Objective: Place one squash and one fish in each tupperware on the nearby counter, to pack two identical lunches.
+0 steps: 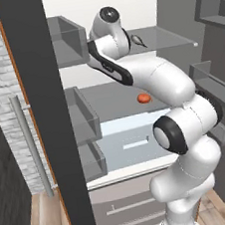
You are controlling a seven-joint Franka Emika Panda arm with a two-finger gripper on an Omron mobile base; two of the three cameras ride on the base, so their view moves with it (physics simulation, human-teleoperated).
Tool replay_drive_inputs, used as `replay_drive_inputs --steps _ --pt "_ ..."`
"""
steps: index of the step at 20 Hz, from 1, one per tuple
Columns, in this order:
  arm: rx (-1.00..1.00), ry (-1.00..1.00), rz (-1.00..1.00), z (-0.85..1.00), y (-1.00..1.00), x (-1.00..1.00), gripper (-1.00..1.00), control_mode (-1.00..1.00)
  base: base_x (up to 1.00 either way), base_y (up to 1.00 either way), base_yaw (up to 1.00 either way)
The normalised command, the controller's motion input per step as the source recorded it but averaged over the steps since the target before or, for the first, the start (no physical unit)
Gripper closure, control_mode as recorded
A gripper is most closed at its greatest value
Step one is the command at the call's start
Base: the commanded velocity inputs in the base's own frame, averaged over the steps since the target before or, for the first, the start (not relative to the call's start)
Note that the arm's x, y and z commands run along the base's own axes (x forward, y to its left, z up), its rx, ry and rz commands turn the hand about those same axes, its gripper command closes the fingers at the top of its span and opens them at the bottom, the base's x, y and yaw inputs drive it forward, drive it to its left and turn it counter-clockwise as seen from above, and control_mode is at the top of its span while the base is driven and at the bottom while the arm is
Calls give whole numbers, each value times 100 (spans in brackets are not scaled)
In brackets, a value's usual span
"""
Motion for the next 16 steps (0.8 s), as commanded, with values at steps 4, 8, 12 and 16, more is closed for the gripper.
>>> replay_drive_inputs --steps 4,8,12,16 --pt "0 0 -1 -11 2 45 -100 -100 0 0 0" --pt "0 0 -3 -18 0 33 -100 -100 0 0 0" --pt "0 1 -4 -26 2 15 -100 -100 0 0 0" --pt "-2 6 -4 -28 11 4 100 -100 0 0 0"
